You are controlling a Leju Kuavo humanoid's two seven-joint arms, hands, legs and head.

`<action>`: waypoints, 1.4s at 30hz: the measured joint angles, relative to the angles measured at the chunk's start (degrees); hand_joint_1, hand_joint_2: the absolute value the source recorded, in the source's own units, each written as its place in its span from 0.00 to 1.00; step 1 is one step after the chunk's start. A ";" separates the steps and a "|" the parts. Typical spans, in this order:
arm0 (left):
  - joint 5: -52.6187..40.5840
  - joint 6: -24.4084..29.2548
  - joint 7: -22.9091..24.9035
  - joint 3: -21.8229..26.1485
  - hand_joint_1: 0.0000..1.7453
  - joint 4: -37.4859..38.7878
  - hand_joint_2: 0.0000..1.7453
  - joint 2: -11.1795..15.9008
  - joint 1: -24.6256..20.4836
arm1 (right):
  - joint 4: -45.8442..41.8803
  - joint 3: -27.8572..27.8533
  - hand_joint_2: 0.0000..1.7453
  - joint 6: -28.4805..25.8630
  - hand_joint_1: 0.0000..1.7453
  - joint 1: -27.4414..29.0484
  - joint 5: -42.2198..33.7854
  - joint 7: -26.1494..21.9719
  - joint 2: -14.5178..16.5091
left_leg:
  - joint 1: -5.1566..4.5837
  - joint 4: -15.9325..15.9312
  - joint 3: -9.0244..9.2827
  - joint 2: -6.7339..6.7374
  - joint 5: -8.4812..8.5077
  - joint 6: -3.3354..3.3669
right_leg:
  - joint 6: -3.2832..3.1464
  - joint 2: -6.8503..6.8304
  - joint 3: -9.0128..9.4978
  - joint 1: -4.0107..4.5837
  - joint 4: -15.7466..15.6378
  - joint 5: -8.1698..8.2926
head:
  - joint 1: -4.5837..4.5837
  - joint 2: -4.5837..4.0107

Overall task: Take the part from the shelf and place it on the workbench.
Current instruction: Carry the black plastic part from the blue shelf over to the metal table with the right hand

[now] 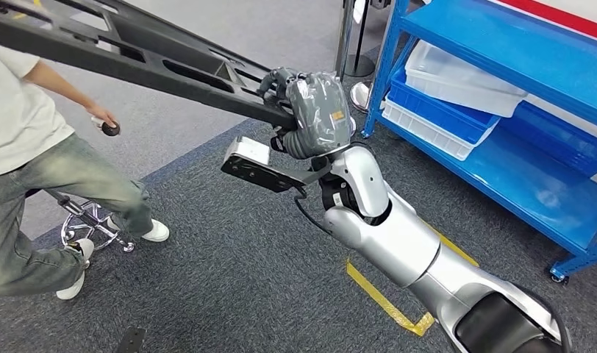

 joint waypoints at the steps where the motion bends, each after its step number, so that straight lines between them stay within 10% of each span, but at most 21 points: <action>1: -0.10 -0.10 -0.01 -0.05 0.00 0.00 1.00 0.02 0.13 | -0.11 -0.01 1.00 0.09 1.00 0.01 0.48 0.20 -0.11 | 0.17 -0.32 0.25 -0.57 0.09 0.29 | 0.36 0.04 0.22 -0.05 0.07 -0.25 | 0.02 0.00; 6: -0.55 -0.30 -0.33 -0.64 0.00 0.00 1.00 0.03 -0.08 | -0.96 -0.35 1.00 1.47 1.00 0.19 1.84 1.33 -1.49 | 0.68 -1.15 1.12 -3.54 0.44 1.36 | 1.11 5.25 -5.75 -0.24 12.78 -6.42 | 0.47 0.00; 8: -0.56 -0.65 -0.34 -0.91 0.00 0.00 1.00 0.02 -0.02 | -1.28 -0.45 1.00 2.01 1.00 0.51 2.75 2.01 -2.36 | 0.64 -0.92 1.10 -5.08 0.34 1.41 | 1.08 5.56 -7.53 -0.23 15.06 -5.69 | 0.47 0.00; 11: -0.58 -1.12 -0.45 -1.21 0.00 0.00 1.00 0.02 0.14 | -2.31 -0.80 1.00 2.71 1.00 0.60 4.71 3.03 -3.66 | 0.63 -0.09 0.84 -7.33 -0.05 1.04 | 0.72 7.61 -3.96 -0.48 5.76 0.19 | 0.48 0.00; 14: -0.69 -1.27 -0.50 -1.54 0.00 0.00 1.00 0.04 0.02 | -3.67 -1.35 1.00 3.28 1.00 0.54 5.33 3.40 -4.64 | 0.87 0.54 -0.15 -9.19 -0.11 0.08 | 0.33 9.99 -1.90 -0.61 0.88 1.25 | 0.43 0.00; 16: -0.85 -1.34 -0.46 -1.70 0.00 0.00 1.00 0.10 0.26 | -4.31 -1.50 1.00 3.54 1.00 0.52 5.40 3.61 -4.97 | 1.23 0.43 -0.44 -9.78 0.03 -0.63 | -0.23 8.80 -1.59 -0.53 0.37 1.48 | 0.50 0.00; 20: -0.89 -1.42 -0.39 -1.77 0.00 0.00 1.00 0.04 0.24 | -5.21 -1.52 1.00 3.99 1.00 0.52 5.83 3.91 -5.24 | 0.99 8.21 -4.31 -3.66 -3.94 -1.73 | -1.34 6.24 -0.68 -0.73 -0.55 1.59 | -0.20 0.00; 23: -0.79 -1.55 -0.38 -1.84 0.00 0.00 1.00 0.03 0.06 | -5.46 -1.52 1.00 4.17 1.00 0.79 6.01 3.95 -5.48 | 1.32 15.09 -8.09 -2.58 -5.77 -2.30 | -1.45 4.16 -0.62 -0.62 -0.49 1.27 | -0.24 0.00; 27: -0.78 -1.59 -0.42 -1.91 0.00 0.00 1.00 0.12 -0.05 | -5.92 -1.52 1.00 4.19 1.00 0.88 6.07 3.97 -5.63 | 0.92 2.54 -1.54 0.06 -0.15 -1.61 | -0.82 1.71 -0.15 -0.44 -0.32 0.61 | -0.21 0.00; 29: -0.77 -1.58 -0.48 -2.02 0.00 0.00 1.00 0.16 -0.23 | -6.21 -1.55 1.00 4.18 1.00 0.84 6.07 3.96 -5.66 | 0.46 -0.15 -0.16 0.87 0.09 -0.67 | -0.21 0.75 0.12 -0.21 -0.40 0.32 | -0.17 0.00; 33: -0.67 -1.57 -0.52 -2.15 0.00 0.00 1.00 0.19 -0.02 | -6.71 -1.57 1.00 4.18 1.00 0.81 6.10 4.00 -5.79 | 0.76 -0.90 0.56 -1.51 0.34 0.70 | 1.06 0.91 0.38 -0.22 0.59 -1.15 | -0.01 0.00; 37: -0.58 -1.57 -0.52 -2.21 0.00 0.00 1.00 0.15 -0.33 | -6.83 -1.72 1.00 4.19 1.00 1.08 6.16 4.26 -6.38 | 0.88 -1.21 0.96 -4.01 0.43 1.51 | 1.30 5.30 -5.99 -0.57 13.65 -6.93 | 0.39 0.00; 39: -0.58 -1.58 -0.49 -2.24 0.00 0.00 1.00 0.15 -0.27 | -6.83 -1.74 1.00 4.20 1.00 1.44 6.15 4.46 -6.66 | 0.84 -0.98 0.98 -5.59 0.31 1.53 | 1.28 5.65 -7.35 -0.60 14.83 -5.62 | 0.41 0.00; 42: -0.58 -1.62 -0.34 -2.28 0.00 0.00 1.00 0.14 -0.22 | -6.85 -1.80 1.00 4.23 1.00 1.51 6.15 4.58 -6.95 | 0.96 -0.13 0.67 -7.86 -0.11 1.08 | 0.98 8.52 -3.45 -0.89 4.52 0.50 | 0.43 0.00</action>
